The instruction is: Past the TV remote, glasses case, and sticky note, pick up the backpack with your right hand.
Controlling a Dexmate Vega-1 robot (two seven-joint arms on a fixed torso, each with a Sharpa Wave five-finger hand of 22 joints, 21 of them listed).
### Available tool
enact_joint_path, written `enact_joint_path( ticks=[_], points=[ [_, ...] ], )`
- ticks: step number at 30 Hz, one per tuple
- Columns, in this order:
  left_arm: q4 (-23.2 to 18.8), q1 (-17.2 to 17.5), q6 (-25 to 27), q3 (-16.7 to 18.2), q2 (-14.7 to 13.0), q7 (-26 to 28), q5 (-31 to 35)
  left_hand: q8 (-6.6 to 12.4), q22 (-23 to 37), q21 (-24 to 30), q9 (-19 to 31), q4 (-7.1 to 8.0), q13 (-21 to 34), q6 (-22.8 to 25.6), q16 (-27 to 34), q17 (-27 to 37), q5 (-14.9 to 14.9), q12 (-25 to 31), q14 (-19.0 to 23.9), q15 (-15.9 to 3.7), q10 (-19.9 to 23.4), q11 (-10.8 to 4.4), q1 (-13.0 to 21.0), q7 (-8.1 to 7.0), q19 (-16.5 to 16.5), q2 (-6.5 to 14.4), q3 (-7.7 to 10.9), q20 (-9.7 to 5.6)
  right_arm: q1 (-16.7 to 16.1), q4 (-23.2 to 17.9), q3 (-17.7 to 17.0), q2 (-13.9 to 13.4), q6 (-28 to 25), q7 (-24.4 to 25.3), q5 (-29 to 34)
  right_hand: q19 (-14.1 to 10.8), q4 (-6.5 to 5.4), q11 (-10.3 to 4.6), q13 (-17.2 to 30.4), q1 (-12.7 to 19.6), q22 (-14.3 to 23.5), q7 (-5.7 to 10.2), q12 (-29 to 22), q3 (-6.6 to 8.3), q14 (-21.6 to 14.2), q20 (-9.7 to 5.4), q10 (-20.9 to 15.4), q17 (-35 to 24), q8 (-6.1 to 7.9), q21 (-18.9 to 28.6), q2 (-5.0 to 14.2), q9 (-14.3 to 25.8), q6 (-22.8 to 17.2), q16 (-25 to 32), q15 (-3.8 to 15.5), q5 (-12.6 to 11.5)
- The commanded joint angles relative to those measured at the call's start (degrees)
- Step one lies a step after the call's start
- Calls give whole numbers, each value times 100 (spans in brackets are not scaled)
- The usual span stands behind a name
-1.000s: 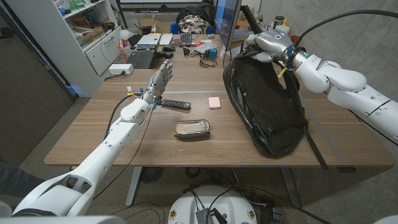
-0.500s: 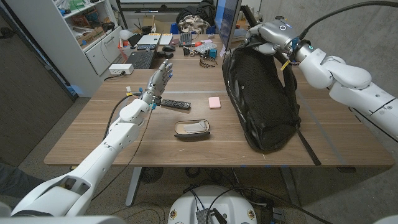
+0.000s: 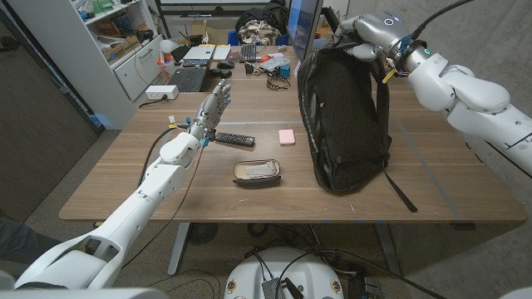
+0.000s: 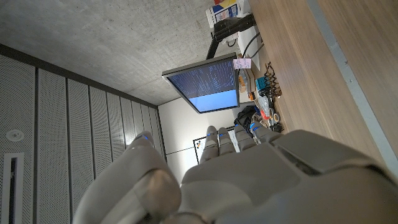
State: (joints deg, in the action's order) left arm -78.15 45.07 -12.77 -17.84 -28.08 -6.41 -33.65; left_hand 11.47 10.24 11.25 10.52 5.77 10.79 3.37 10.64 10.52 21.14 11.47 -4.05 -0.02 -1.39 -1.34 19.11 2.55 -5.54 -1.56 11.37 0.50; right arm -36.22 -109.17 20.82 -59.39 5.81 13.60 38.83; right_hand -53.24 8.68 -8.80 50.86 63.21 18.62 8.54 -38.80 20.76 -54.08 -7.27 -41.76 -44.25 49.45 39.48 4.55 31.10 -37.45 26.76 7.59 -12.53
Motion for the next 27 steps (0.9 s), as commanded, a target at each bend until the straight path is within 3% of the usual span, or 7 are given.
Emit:
enact_joint_path(
  ticks=[1, 27],
  points=[
    [11, 28, -33, 6, 14, 14, -22, -3, 20, 20, 24, -8, 10, 43, 20, 19, -34, 6, -11, 7, -13, 10, 17, 35, -32, 63, -26, -45, -135, -280, -356, -145, -245, 34, -101, 18, -59, -148, 44, 159, -5, -80, 30, 116, -50, -472, -169, -21, 19, 46, 233, 20, -98, -18, 562, -61],
    [-10, 16, -49, 20, -16, 1, -18, -6, 19, 23, 24, -10, 10, 40, 19, 17, -42, 3, -19, -3, -23, 31, 26, 43, -37, 76, -50, -82, -536, -677, -1053, -309, -548, 231, -295, 104, -18, -158, 125, 212, -28, -48, 199, 161, -83, -478, -200, -86, 42, 230, 233, -2, -79, -66, 565, -54]
  ],
)
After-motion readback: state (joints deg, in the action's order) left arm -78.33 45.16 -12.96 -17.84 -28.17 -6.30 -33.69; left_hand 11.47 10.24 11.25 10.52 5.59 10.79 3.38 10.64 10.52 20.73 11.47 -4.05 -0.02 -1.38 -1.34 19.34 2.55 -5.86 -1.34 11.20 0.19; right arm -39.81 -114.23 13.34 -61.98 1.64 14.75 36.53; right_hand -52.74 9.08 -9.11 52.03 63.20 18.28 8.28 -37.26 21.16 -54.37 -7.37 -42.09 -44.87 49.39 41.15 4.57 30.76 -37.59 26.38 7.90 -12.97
